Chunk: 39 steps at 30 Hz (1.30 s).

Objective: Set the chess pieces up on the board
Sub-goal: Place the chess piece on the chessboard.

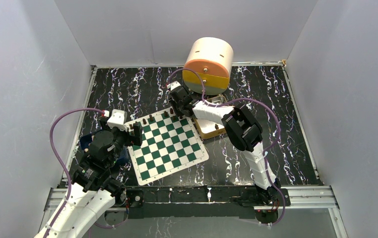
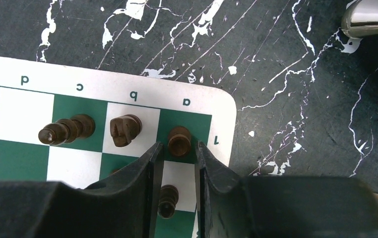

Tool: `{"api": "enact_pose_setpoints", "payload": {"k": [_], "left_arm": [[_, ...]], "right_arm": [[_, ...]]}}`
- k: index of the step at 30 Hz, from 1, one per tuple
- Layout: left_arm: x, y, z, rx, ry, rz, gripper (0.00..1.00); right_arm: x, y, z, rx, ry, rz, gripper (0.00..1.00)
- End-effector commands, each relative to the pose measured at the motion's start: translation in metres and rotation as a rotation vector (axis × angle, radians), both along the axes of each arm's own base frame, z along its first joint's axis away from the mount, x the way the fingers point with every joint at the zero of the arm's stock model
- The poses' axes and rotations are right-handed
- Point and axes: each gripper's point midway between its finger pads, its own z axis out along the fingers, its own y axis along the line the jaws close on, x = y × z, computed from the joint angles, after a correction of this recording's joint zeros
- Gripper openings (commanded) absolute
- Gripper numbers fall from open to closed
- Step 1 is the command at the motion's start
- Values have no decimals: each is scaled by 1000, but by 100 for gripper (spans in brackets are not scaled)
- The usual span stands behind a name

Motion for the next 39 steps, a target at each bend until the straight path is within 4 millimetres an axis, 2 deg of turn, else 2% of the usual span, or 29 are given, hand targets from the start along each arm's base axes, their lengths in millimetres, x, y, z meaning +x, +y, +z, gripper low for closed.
{"api": "enact_pose_setpoints", "payload": {"k": [1,10,16,20,24,29,34,39], "left_arm": [[1,1,5,-6,-19,2,88],[1,0,4,-5,-18,1,88],[1,0,3,-3,-13,-1,88],[2,0,3,-2,-11,-1,88],[2,-1,2,0,-5,-3,88],[2,-1,2,0,-5,-4,88],[2,-1,2,0,-7,-2,88],[2,-1,2,-1,-7,-4,88]], "right_arm": [[10,12,36,62,-53,3,38],[5,10,80,132,-101,-4,39],[-5,1,98,154,-113,5,40],[-14,-13,107,146,-125,-8,40],[-22,-39,115,98,-154,-32,39],[-23,-85,122,32,-224,-114,39],[-20,-130,110,1,-248,-199,40],[-9,-165,85,-31,-220,-280,40]]}}
